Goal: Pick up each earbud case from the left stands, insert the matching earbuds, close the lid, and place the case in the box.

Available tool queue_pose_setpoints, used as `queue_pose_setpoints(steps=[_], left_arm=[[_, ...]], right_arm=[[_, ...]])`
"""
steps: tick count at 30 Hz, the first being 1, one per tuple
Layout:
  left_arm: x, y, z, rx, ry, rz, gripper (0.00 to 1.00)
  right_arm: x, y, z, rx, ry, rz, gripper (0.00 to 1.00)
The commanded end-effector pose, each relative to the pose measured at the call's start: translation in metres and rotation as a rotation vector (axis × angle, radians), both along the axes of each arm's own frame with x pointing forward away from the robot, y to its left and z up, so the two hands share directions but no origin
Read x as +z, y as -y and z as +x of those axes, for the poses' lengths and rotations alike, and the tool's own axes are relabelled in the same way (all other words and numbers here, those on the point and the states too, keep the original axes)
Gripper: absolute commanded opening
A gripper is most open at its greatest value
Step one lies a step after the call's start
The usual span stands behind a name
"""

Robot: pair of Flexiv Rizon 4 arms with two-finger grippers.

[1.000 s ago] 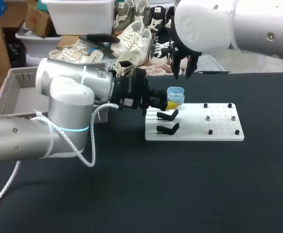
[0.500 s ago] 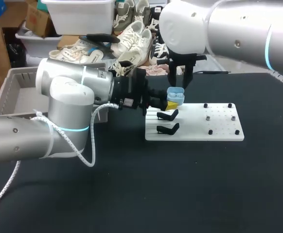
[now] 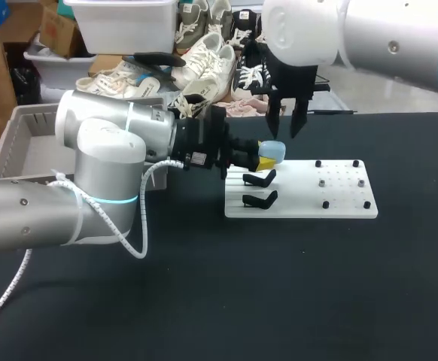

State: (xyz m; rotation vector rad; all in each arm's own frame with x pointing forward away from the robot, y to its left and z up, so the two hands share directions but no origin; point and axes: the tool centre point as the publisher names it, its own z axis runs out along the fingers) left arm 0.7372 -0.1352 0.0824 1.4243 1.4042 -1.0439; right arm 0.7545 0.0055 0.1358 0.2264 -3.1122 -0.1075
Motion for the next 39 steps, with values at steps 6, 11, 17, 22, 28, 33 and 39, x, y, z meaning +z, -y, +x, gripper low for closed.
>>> queue_pose_setpoints(steps=[6,11,17,22,28,33,39], left_arm=[[-0.001,0.0,0.0,0.0,0.001,-0.002,0.0],[0.003,-0.009,0.002,0.02,0.014,0.008,0.0],[0.028,-0.046,0.013,0.104,0.084,0.008,0.0],[0.049,-0.101,0.024,0.224,0.154,0.037,0.0],[0.054,-0.177,0.039,0.381,0.202,0.14,0.0],[0.041,-0.223,0.054,0.468,0.185,0.256,0.0],[0.025,-0.25,0.075,0.509,0.14,0.323,0.0]], right_arm=[[0.057,0.03,-0.022,-0.079,0.242,0.123,0.36],[0.066,0.05,-0.036,-0.149,0.284,0.17,0.38],[0.021,0.063,-0.049,-0.23,0.168,0.185,0.39],[-0.007,0.07,-0.066,-0.285,0.091,0.202,0.37],[-0.018,0.085,-0.082,-0.349,0.061,0.201,0.36],[-0.02,0.098,-0.093,-0.401,0.053,0.204,0.36],[-0.021,0.11,-0.104,-0.471,0.048,0.21,0.36]])
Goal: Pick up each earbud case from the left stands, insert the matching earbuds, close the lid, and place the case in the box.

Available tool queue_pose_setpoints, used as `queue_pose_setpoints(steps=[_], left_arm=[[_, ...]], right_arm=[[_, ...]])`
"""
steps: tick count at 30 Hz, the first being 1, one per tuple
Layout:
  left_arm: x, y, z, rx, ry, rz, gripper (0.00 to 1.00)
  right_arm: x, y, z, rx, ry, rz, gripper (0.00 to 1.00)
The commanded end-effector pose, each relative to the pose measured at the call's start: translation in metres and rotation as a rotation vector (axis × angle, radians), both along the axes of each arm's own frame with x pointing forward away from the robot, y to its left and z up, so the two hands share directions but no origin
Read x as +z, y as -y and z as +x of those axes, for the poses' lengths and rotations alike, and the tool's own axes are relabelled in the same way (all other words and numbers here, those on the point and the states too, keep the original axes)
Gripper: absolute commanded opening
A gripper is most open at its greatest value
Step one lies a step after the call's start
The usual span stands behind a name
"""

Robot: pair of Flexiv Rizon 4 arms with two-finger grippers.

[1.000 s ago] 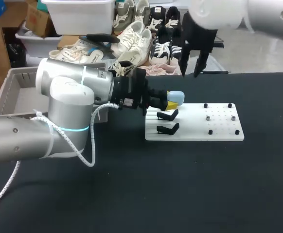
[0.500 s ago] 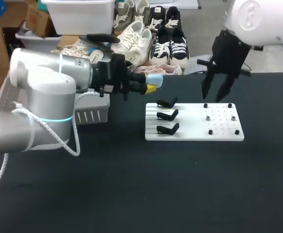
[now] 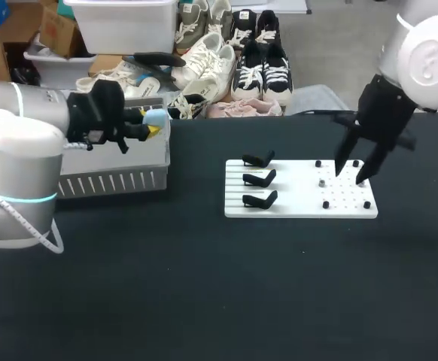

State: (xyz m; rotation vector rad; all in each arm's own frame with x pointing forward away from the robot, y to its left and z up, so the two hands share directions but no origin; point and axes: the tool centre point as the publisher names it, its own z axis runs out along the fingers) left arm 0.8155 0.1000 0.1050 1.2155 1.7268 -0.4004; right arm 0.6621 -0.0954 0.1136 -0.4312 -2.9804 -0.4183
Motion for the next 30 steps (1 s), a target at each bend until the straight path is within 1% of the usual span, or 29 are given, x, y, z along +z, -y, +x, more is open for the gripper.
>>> queue_pose_setpoints(steps=[1,5,8,11,13,20,21,22,23,24,25,28,30], left_arm=[[-0.002,-0.021,0.002,0.018,-0.041,0.043,0.0],[-0.019,-0.034,0.012,0.035,-0.097,0.081,0.0],[-0.032,-0.04,0.015,0.04,-0.142,0.088,0.0],[-0.044,-0.045,0.018,0.056,-0.174,0.067,0.0],[-0.049,-0.045,0.019,0.059,-0.185,0.06,0.0],[-0.068,-0.05,0.022,0.077,-0.252,0.041,0.0],[-0.069,-0.05,0.022,0.079,-0.258,0.042,0.15],[-0.069,-0.05,0.022,0.075,-0.263,0.038,0.36],[-0.068,-0.049,0.02,0.066,-0.267,0.029,0.69],[-0.067,-0.048,0.02,0.064,-0.265,0.03,0.93],[-0.066,-0.05,0.021,0.058,-0.264,0.028,1.0],[-0.06,-0.056,0.023,0.061,-0.246,0.021,1.0],[-0.049,-0.056,0.019,0.07,-0.221,0.013,1.0]], right_arm=[[0.001,0.011,-0.013,-0.064,0.153,-0.028,0.36],[0.002,0.016,-0.017,-0.089,0.148,-0.031,0.36],[0.001,0.018,-0.019,-0.098,0.144,-0.031,0.36],[-0.002,0.017,-0.02,-0.099,0.136,-0.032,0.37],[-0.003,0.016,-0.02,-0.097,0.132,-0.032,0.37],[-0.004,0.012,-0.019,-0.086,0.123,-0.03,0.37],[-0.004,0.012,-0.018,-0.084,0.123,-0.031,0.37],[-0.004,0.012,-0.018,-0.082,0.123,-0.032,0.37],[-0.003,0.012,-0.017,-0.081,0.123,-0.032,0.37],[-0.002,0.013,-0.017,-0.08,0.124,-0.033,0.37],[-0.001,0.013,-0.016,-0.079,0.126,-0.035,0.37],[0.004,0.017,-0.014,-0.076,0.153,-0.026,0.37],[0.009,0.019,-0.012,-0.067,0.168,-0.048,0.38]])
